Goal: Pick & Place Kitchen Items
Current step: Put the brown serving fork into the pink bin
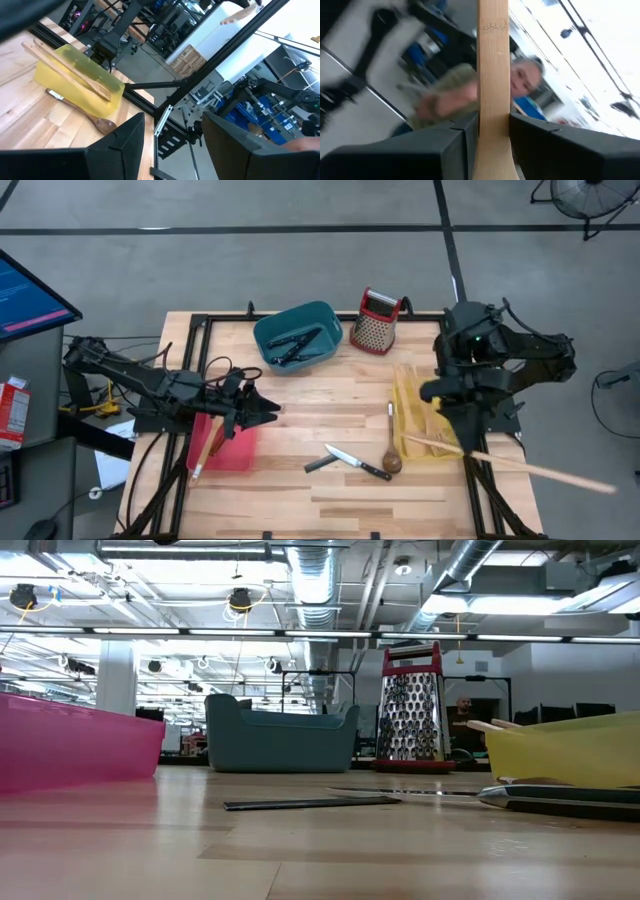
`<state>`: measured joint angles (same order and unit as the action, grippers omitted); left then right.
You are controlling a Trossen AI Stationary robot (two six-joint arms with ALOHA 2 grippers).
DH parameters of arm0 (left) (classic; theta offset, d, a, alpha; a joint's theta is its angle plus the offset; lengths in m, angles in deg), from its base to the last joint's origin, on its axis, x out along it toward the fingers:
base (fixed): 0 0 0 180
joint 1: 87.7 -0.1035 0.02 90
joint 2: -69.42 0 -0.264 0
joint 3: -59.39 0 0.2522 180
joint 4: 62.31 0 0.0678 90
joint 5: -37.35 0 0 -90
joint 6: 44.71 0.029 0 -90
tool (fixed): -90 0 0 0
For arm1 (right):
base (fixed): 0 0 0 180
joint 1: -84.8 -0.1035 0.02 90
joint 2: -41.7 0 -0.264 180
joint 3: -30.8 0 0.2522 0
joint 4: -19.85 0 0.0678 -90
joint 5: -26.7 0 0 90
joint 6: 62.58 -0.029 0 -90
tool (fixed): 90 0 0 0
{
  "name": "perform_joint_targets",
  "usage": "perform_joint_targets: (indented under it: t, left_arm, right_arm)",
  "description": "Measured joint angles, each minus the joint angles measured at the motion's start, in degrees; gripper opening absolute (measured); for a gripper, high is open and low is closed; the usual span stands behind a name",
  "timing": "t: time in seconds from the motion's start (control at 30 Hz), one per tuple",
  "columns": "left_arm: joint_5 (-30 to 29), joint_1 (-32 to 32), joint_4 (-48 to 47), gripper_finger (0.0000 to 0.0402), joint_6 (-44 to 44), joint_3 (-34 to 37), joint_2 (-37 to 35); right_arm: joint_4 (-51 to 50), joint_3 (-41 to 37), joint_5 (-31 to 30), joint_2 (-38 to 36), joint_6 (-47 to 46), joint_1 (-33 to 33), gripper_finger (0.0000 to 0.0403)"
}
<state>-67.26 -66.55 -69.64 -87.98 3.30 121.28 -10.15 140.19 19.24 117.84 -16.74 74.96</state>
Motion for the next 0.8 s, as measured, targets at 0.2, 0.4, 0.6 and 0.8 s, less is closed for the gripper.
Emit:
perform_joint_targets:
  t: [0.2, 0.4, 0.6, 0.8]
  left_arm:
    - [-0.04, -0.02, -0.02, 0.0182, 0.0, 0.0, 0.0]
    - [-0.04, 0.0, -0.23, 0.0182, 0.0, 0.0, 0.0]
    - [-0.06, -0.02, -0.38, 0.0182, 0.0, 0.0, 0.0]
    - [-0.06, 0.0, -0.48, 0.0182, 0.0, 0.0, 0.0]
  right_arm:
    - [0.04, 0.0, 6.18, 0.45, -7.96, -4.46, 0.0103]
    - [-0.19, -0.09, 7.2, 1.24, -12.76, -8.92, 0.0103]
    - [0.02, -0.05, 7.38, 2.16, -12.92, -10.87, 0.0103]
    - [-1.23, 0.04, -2.76, 3.58, -22.19, -8.85, 0.0103]
